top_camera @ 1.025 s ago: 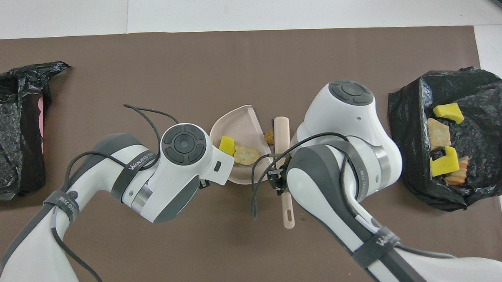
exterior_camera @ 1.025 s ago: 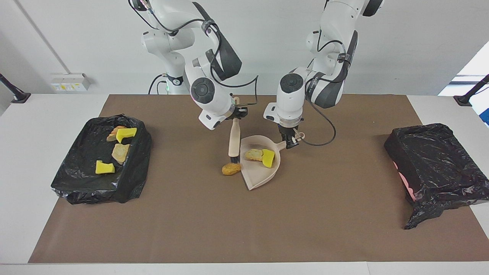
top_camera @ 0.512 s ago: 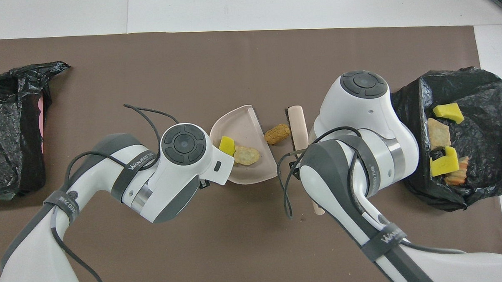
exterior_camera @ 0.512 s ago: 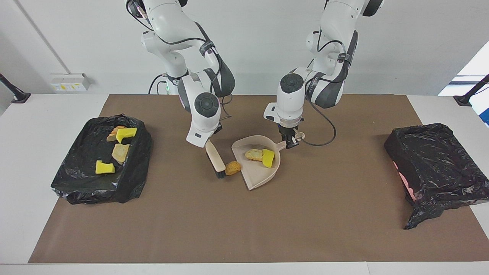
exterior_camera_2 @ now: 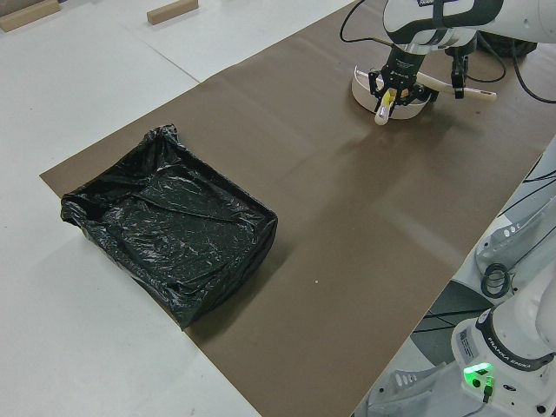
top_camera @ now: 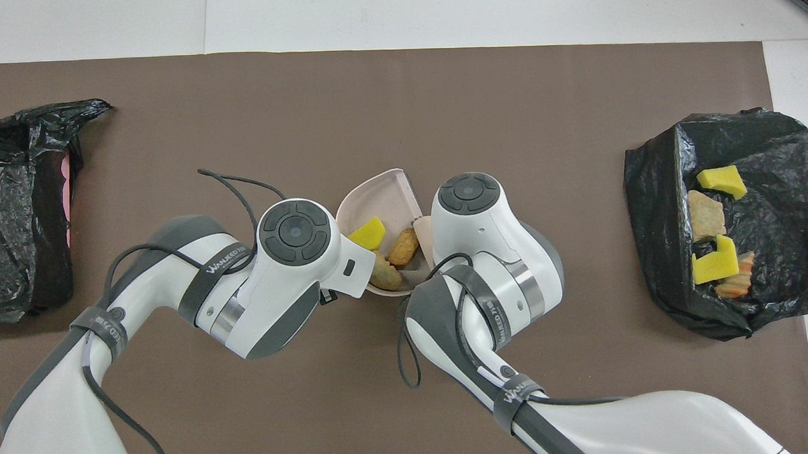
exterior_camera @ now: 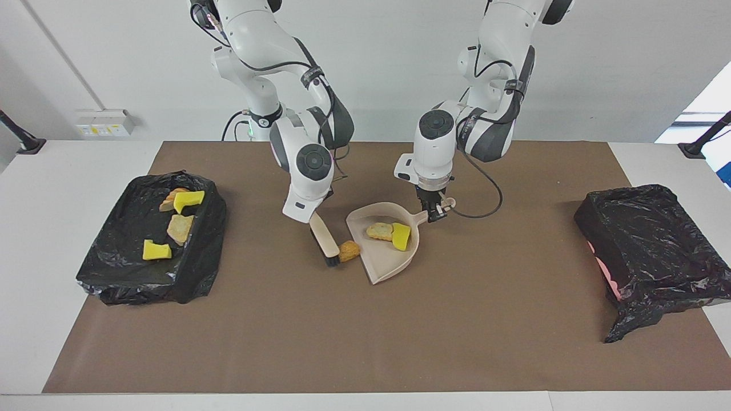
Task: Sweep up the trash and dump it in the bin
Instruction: 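Sweep the trash pieces into the dustpan with the right gripper's brush, then carry the loaded dustpan with the left gripper to the black bag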
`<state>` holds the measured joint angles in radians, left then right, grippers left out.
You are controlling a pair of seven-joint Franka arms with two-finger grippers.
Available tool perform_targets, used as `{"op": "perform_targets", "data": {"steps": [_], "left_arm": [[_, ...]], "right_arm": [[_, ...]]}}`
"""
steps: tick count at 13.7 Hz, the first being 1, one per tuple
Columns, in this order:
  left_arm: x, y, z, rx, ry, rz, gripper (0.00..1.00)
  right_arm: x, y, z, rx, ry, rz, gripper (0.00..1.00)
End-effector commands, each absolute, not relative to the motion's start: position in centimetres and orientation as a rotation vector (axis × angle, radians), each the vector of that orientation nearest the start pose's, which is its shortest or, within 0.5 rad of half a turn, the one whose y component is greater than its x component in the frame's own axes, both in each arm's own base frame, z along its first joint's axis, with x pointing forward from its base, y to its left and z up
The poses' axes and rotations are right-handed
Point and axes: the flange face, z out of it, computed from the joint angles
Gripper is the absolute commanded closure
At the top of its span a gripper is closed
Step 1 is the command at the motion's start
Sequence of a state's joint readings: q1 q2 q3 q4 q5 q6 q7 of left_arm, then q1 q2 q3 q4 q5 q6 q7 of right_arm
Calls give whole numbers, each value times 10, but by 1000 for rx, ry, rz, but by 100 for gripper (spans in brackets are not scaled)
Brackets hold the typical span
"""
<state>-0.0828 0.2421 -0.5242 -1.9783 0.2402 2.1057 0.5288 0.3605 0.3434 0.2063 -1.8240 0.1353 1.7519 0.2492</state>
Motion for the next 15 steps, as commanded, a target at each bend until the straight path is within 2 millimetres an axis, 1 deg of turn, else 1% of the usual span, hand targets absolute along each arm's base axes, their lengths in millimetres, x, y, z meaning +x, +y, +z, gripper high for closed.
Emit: {"op": "perform_targets", "data": {"steps": [1, 2, 3, 4, 5, 6, 7, 8, 9, 10, 11, 13, 14, 15], "left_arm": [[493, -310, 351, -2476, 1797, 129, 100], [494, -308, 353, -2471, 1802, 126, 100], [497, -304, 352, -2456, 1823, 125, 100], [501, -299, 353, -2425, 1862, 122, 100], [507, -292, 355, -2387, 1908, 121, 100], [510, -286, 356, -2355, 1943, 125, 100], [515, -275, 358, -2336, 1963, 132, 100], [521, -264, 361, -2322, 1988, 134, 100], [527, -252, 364, -2309, 2003, 129, 100], [532, -240, 370, -2291, 2015, 122, 100], [538, -225, 377, -2273, 2021, 115, 100], [549, -188, 395, -2257, 2015, 102, 100], [552, -171, 404, -2263, 2012, 100, 100], [556, -149, 412, -2270, 2005, 98, 100]], "right_arm": [[501, 306, 370, -3016, -219, 651, 100], [503, 295, 392, -3026, -134, 616, 100], [499, 286, 409, -3040, -65, 626, 100], [490, 281, 421, -3057, -1, 668, 100], [476, 279, 433, -3077, 41, 710, 100], [461, 279, 437, -3096, 62, 758, 100], [446, 283, 435, -3105, 57, 784, 100], [427, 292, 433, -3068, 51, 808, 100], [413, 294, 426, -3023, 86, 801, 100], [396, 299, 418, -3001, 93, 754, 100], [372, 313, 413, -3004, 59, 706, 100], [345, 320, 397, -3011, 51, 751, 100], [330, 331, 388, -3013, 42, 768, 100], [324, 331, 377, -3020, 64, 761, 100]]}}
